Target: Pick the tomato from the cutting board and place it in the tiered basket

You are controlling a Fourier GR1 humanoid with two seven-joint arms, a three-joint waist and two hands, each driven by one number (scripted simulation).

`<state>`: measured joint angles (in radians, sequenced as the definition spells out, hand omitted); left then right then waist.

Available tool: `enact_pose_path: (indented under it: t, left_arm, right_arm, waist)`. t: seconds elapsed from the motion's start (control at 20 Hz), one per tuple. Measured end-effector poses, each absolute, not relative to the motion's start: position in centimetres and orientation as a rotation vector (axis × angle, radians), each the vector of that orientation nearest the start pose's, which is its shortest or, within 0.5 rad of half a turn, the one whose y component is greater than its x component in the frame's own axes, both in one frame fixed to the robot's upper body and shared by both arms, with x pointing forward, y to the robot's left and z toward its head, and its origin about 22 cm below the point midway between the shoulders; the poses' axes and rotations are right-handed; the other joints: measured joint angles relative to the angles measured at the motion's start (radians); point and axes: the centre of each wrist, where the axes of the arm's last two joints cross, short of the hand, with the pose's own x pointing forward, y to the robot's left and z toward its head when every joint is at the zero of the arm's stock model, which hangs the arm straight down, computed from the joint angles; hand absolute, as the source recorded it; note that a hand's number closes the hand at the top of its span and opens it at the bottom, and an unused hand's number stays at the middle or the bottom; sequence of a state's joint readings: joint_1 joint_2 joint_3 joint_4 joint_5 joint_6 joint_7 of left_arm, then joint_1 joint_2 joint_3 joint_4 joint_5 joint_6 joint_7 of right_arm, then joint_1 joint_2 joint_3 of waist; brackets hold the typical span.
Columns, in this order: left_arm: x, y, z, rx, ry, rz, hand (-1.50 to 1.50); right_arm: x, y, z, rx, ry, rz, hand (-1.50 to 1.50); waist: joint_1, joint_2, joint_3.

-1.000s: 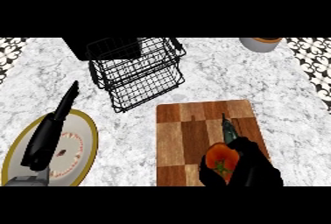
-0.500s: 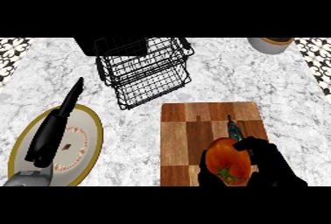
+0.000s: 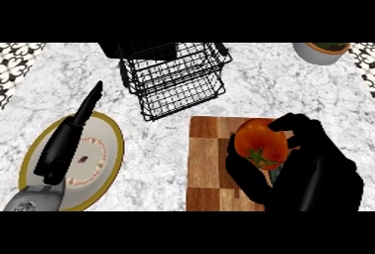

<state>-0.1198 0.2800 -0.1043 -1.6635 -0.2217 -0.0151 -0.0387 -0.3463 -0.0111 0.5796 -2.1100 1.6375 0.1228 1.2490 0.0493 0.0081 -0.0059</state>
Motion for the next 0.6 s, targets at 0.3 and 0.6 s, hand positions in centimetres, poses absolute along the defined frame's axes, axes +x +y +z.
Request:
enact_pose_path:
  t: [0.3, 0.6]
  left_arm:
    - [26.8, 24.3, 6.3, 0.25, -1.785, -0.552, 0.0]
    - [27.3, 23.5, 6.6, 0.228, -1.805, -0.574, 0.0]
  right_arm:
    - [23.2, -8.9, 20.3, -1.438, -1.366, 0.186, 1.5]
    - [28.4, -8.5, 22.5, -1.392, -1.309, 0.181, 1.5]
  waist:
    - [0.034, 0.007, 0.001]
    - [0.065, 0.015, 0.001]
